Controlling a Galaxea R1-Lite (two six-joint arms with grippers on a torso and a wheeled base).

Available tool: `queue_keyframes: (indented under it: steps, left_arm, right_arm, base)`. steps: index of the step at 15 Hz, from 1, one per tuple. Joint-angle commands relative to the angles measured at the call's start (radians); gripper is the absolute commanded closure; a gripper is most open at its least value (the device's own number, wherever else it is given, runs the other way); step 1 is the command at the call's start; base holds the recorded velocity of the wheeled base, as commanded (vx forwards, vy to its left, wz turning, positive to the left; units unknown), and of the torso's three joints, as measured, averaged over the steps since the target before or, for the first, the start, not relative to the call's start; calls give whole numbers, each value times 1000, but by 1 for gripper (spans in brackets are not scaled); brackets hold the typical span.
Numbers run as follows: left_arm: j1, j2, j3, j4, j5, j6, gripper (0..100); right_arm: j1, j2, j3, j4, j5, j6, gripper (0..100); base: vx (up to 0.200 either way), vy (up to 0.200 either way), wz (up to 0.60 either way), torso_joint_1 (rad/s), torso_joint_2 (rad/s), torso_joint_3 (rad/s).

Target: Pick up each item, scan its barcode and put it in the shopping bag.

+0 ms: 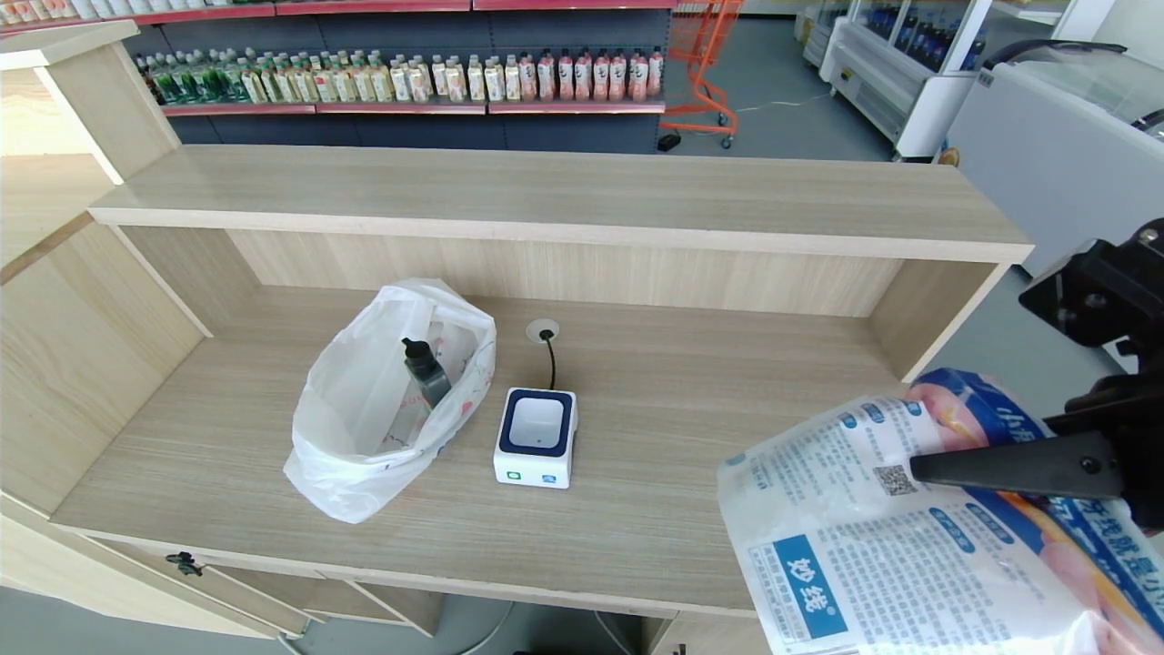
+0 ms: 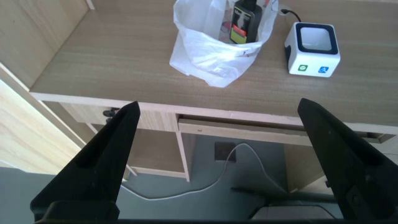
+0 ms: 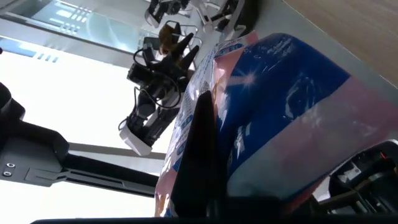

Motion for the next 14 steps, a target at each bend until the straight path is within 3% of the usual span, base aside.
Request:
queue_keyframes:
  steps: [1, 14]
  left_arm:
    - [0, 0, 0, 0, 0, 0, 0]
    - [0, 0, 0, 0, 2, 0, 0]
  right_arm:
    - [-4, -4, 2, -1, -2, -1, 100]
    - [-9, -8, 15, -9, -73, -52, 100]
  base:
    - [0, 0, 0, 0, 0, 0]
    - [0, 0, 0, 0, 0, 0]
